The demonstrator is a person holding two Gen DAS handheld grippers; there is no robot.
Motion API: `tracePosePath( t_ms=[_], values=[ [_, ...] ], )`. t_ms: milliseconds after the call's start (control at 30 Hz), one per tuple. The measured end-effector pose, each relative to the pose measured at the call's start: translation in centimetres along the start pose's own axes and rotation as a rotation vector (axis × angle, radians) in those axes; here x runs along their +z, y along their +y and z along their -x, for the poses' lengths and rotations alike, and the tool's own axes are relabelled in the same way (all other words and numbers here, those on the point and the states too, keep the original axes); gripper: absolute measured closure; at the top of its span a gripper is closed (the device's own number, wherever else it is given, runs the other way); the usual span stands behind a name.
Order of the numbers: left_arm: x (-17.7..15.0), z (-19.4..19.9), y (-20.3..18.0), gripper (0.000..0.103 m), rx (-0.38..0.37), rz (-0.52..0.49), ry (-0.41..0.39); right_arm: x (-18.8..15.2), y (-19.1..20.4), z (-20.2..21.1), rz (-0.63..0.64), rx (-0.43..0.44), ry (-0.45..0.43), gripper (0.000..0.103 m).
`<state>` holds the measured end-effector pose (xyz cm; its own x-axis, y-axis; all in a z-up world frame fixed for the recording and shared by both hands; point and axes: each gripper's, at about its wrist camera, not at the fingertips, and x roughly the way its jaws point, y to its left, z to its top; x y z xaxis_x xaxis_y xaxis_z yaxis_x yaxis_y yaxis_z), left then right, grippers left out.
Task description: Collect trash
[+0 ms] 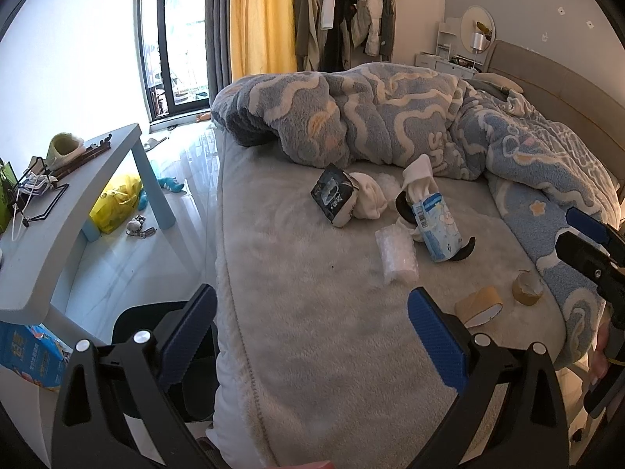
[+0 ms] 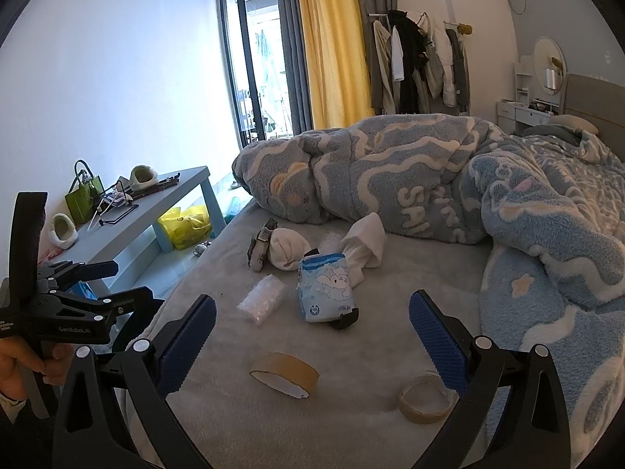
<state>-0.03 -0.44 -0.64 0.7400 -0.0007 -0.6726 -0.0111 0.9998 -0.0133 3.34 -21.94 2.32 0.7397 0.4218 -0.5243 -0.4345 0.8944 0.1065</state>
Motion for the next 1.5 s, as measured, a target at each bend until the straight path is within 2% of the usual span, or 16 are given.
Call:
tracePosePath(
  t_ms=[1100, 1500],
  values=[
    [0.0, -0.14, 0.21, 0.003, 0.003, 0.001, 0.01, 0.14, -0.15, -0.27, -0.004, 0.0, 0.006, 0.003],
    [-0.28, -0.45, 0.31, 0.004, 0.003, -0.003, 0.021, -0.37, -0.69, -0.41, 0.004, -0.037, 0.034, 0.006]
  ],
)
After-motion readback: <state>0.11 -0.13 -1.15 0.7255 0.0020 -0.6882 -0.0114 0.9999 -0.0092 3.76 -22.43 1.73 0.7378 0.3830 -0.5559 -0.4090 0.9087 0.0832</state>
